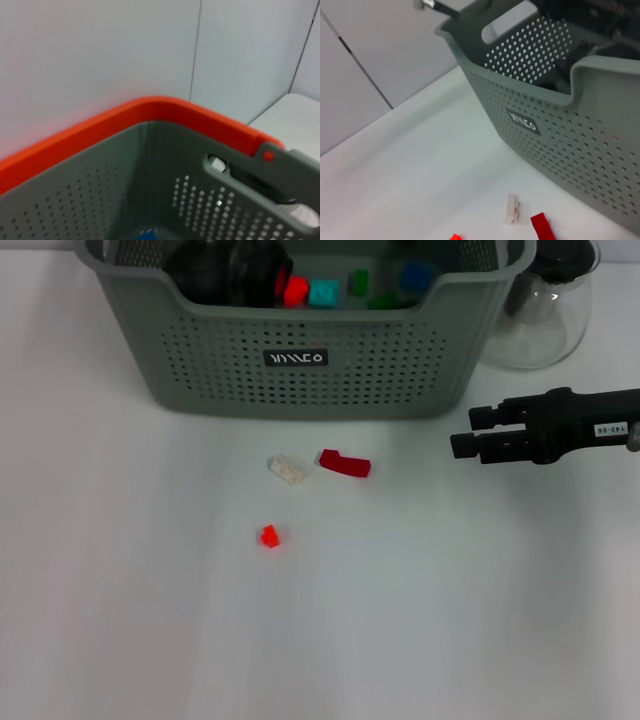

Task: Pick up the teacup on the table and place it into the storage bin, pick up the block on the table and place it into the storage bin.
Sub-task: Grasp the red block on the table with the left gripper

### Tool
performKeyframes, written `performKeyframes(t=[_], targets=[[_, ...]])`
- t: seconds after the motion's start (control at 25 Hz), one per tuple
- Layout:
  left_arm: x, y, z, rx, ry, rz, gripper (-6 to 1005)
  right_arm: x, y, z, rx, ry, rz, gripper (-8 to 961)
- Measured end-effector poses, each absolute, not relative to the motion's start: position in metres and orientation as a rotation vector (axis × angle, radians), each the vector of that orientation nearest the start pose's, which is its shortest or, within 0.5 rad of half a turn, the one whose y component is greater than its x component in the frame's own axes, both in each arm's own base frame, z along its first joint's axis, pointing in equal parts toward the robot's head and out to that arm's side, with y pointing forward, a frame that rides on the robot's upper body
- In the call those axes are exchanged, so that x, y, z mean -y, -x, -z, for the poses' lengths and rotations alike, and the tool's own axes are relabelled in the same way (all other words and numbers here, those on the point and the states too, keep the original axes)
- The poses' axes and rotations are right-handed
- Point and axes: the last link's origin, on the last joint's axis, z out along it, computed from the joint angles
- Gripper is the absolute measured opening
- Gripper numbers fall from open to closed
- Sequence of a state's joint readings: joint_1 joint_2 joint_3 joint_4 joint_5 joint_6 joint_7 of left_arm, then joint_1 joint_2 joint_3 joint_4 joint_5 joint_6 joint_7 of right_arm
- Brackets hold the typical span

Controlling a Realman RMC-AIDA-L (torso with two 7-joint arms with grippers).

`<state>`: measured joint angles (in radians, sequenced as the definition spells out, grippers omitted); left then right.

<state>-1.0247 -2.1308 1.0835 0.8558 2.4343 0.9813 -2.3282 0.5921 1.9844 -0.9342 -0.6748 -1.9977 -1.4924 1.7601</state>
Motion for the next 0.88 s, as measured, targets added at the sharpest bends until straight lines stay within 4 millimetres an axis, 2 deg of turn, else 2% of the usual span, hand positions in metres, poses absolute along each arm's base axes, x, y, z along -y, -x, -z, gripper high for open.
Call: performKeyframes(t=[0.16, 0.24, 0.4, 0.48, 0.6, 0.68, 0.76, 0.88], targets=[[-0.455, 0.069, -0.02, 0.648, 2.497, 0.292, 813, -0.353, -0.253, -0.009, -0.945, 2.804, -0.449, 676], [-0.44, 0.065, -0.047, 0.62, 2.503, 0.395, 812, -0.353, -0.253, -0.009, -0.945, 2.803, -0.449, 676], [-0.396, 0.067, -0.091, 0.492, 2.547, 0.638, 809, -0.354, -0.254, -0.009, -0.948, 2.799, -0.447, 676], [-0.373, 0.069, -0.104, 0.399, 2.582, 0.719, 808, -0.354, -0.254, -0.009, -0.951, 2.799, -0.448, 676], [-0.339, 0.077, -0.103, 0.273, 2.707, 0.721, 806, -0.354, -0.253, -0.009, -0.954, 2.799, -0.449, 676], [-0.32, 0.089, -0.09, 0.239, 2.842, 0.61, 806, -0.353, -0.253, -0.008, -0.957, 2.799, -0.45, 676], [-0.314, 0.098, -0.077, 0.266, 2.921, 0.497, 805, -0.353, -0.254, -0.007, -0.964, 2.8, -0.452, 676], [-0.314, 0.121, -0.047, 0.384, 3.017, 0.216, 798, -0.352, -0.255, -0.004, -0.979, 2.797, -0.45, 676]])
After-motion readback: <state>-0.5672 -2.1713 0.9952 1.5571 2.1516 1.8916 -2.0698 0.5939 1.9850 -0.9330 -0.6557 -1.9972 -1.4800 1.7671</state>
